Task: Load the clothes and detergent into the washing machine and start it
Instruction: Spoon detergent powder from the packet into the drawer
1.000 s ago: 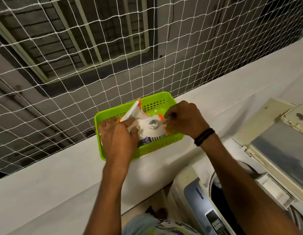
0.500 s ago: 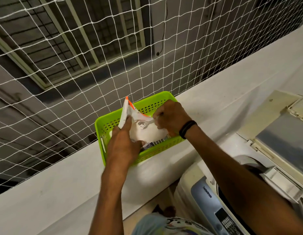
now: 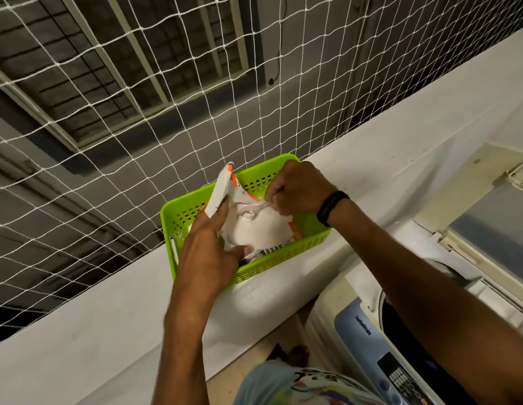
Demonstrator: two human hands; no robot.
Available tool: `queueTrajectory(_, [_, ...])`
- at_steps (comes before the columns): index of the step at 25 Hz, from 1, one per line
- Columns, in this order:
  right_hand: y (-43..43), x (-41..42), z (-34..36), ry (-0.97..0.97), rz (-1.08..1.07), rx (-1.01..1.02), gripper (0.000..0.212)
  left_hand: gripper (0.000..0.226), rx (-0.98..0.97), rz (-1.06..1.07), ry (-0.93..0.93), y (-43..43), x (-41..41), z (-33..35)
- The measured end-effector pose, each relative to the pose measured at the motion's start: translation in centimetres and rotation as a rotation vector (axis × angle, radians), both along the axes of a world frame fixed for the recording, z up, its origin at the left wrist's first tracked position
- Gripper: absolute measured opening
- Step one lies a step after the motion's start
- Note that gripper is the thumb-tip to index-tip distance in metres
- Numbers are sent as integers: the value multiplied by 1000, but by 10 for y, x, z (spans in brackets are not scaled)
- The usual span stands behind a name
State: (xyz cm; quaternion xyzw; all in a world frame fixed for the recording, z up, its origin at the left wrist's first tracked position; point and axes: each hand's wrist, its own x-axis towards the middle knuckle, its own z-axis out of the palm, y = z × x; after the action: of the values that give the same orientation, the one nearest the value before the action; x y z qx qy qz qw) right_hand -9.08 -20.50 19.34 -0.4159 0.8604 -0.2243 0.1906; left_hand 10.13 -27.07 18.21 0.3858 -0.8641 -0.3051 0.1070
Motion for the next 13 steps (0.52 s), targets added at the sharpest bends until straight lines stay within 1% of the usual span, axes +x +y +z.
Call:
queueTrajectory(2, [0,-2,-1,-92,76,114,23,99,16,-21,-6,0,-1,3])
queueTrajectory(4, [1,-3,1,-194,92,162,21,99,28,-27,-20,-2,-1,5])
queueTrajectory(6, [2,-2,-1,-285,82,144,23,99,31,-30,-35,-4,-1,6])
queueTrajectory(8, [-1,0,-4,-329,80,160,23,99,40,-23,-44,-6,-1,8])
queueTrajectory(11, [-4,2,-9,-423,23,122,24,96,62,-16,-58,-6,-2,12])
queueTrajectory(13, [-1,2,-9,-432,-32,97,24,95,65,-20,-66,-4,-2,14])
